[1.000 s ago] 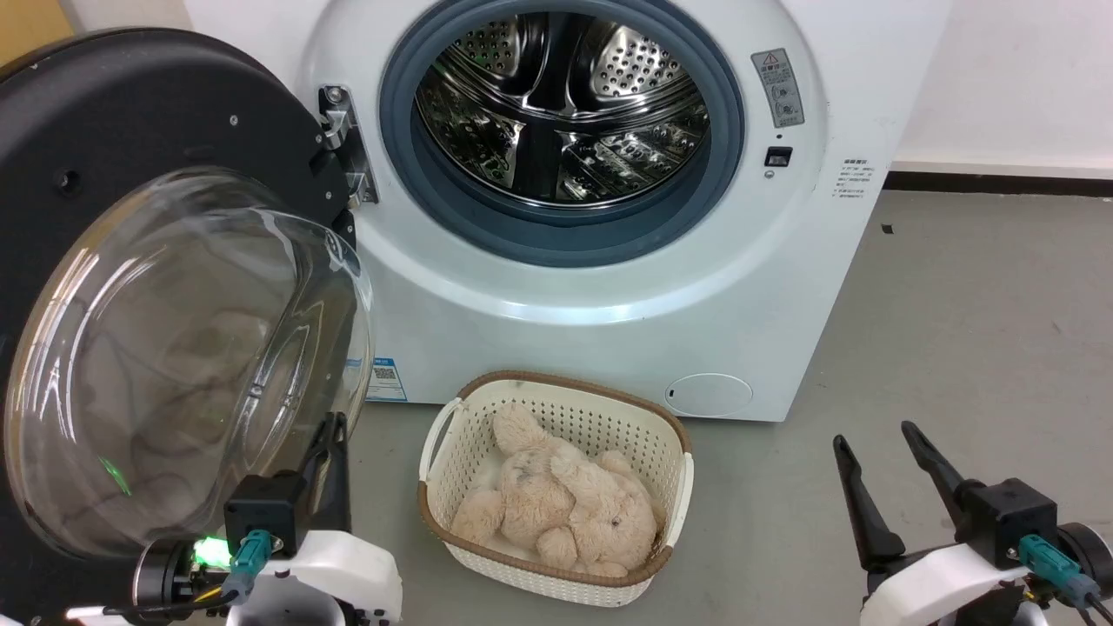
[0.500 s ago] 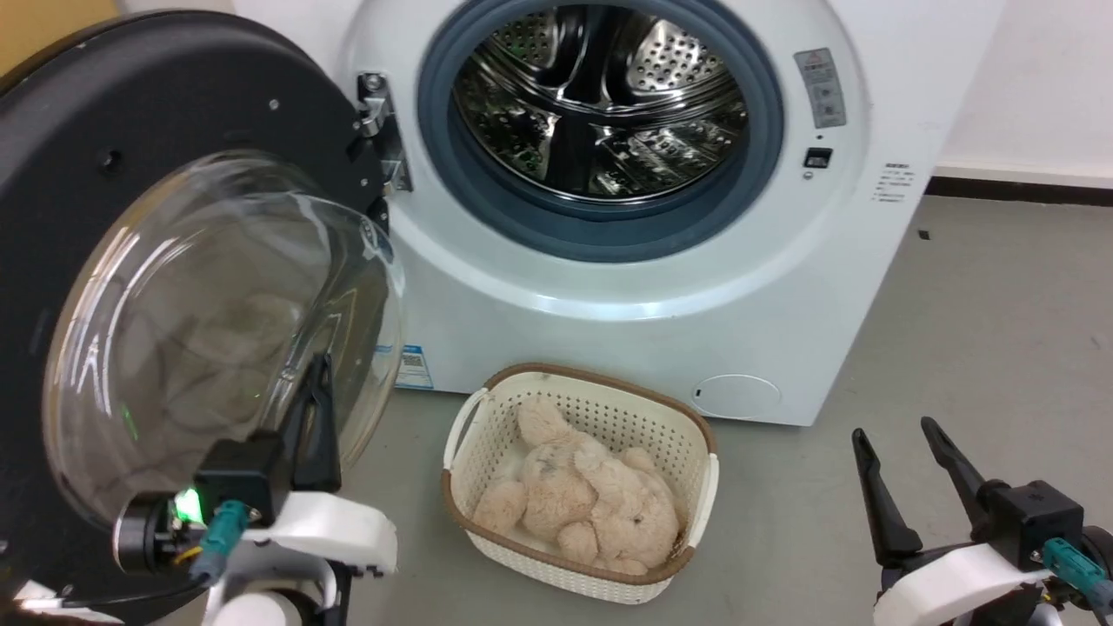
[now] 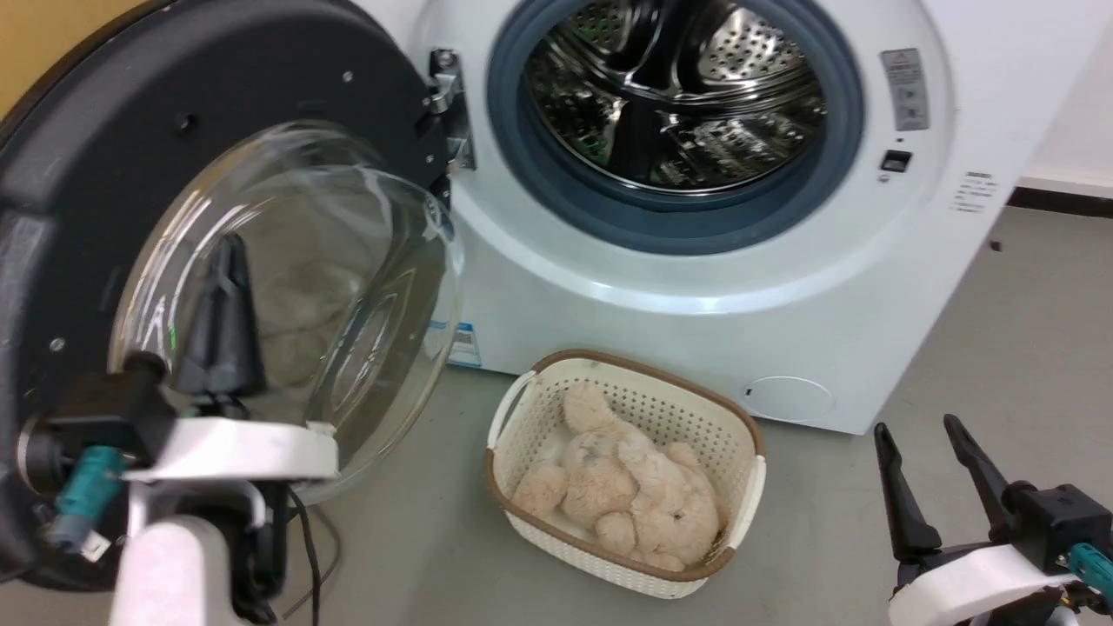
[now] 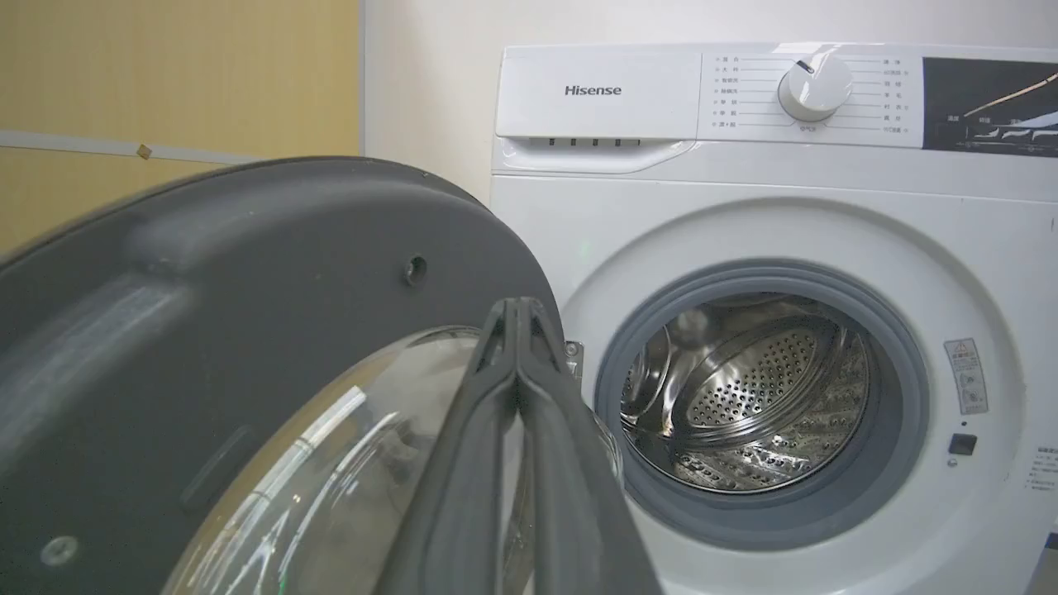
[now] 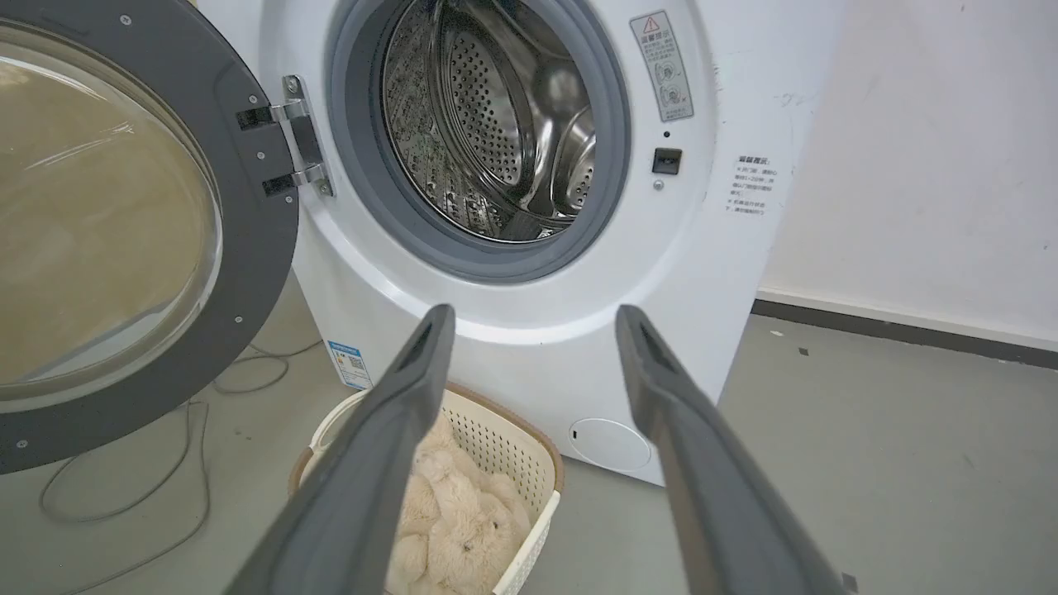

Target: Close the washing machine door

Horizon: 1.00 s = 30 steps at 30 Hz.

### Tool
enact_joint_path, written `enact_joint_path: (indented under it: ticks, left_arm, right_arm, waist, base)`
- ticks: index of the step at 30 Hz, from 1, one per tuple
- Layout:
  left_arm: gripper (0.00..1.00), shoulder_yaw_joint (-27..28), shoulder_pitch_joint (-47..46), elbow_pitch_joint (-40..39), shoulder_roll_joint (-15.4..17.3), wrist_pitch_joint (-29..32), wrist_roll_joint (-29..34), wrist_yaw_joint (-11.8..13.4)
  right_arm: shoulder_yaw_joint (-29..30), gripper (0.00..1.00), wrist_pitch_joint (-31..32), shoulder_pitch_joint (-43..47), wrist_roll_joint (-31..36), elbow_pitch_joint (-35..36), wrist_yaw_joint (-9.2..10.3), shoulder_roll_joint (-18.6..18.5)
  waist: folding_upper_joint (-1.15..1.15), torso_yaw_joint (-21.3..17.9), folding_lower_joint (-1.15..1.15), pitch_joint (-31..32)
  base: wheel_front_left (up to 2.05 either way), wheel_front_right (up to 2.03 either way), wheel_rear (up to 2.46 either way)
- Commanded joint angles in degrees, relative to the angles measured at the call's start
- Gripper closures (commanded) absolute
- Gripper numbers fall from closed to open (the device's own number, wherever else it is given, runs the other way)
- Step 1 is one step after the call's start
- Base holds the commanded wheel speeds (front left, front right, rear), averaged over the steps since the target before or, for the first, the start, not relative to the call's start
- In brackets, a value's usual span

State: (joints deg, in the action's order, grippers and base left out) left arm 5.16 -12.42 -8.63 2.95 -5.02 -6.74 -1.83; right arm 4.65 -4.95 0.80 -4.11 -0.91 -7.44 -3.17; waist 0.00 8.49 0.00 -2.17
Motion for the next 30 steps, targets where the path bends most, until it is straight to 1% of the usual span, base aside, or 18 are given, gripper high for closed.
enact_joint_path:
  ticks: [1, 6, 9, 14, 19, 26, 30]
  left_arm:
    - [1.0, 0.7, -1.6, -0.7, 0.1, -0.5, -0.8, -0.4]
    - [1.0, 4.0, -4.5, -1.3, 0.3, -1.1, -4.5, -1.0]
    - [1.0, 5.9, -6.1, -1.1, 1.0, -1.5, -7.4, -1.2]
    - [1.0, 8.7, -8.2, -0.5, 3.0, -2.1, -12.6, -1.5]
    - [1.0, 12.2, -10.5, 1.8, 5.3, -1.6, -18.3, -1.8]
    - [1.0, 18.0, -13.8, 6.4, 8.3, 0.9, -26.5, -1.1]
    - [1.0, 20.3, -14.8, 10.0, 8.9, 4.6, -31.9, 0.4]
  right_arm:
    - [0.3, 0.0, -0.6, -0.9, -0.4, -0.1, -0.02, 0.1]
    - [1.0, 0.0, -1.2, -1.1, -0.6, -0.3, -0.02, 0.1]
    - [1.4, 0.0, -1.6, -1.2, -0.8, -0.5, -0.02, 0.1]
    - [2.1, 0.0, -2.2, -1.2, -1.0, -0.9, -0.02, 0.1]
    - [2.7, 0.0, -2.8, -1.3, -1.0, -1.2, -0.02, 0.1]
    - [3.7, 0.0, -3.6, -1.6, -1.1, -1.8, -0.03, 0.2]
    - [4.3, 0.0, -4.1, -1.6, -1.2, -2.1, -0.03, 0.2]
  waist:
    - [0.0, 0.7, 0.0, -0.3]
    - [0.0, 2.6, 0.0, -0.8]
    - [0.0, 3.6, 0.0, -1.0]
    - [0.0, 5.2, 0.0, -1.4]
    - [0.0, 6.7, 0.0, -2.0]
    - [0.0, 8.4, 0.0, -2.9]
    - [0.0, 9.4, 0.0, -3.2]
  base:
    - [0.0, 0.0, 0.0]
    - [0.0, 0.0, 0.0]
    - [0.0, 0.0, 0.0]
    - [0.0, 0.0, 0.0]
    - [0.0, 0.0, 0.0]
    - [0.0, 0.0, 0.0]
    - [0.0, 0.0, 0.0]
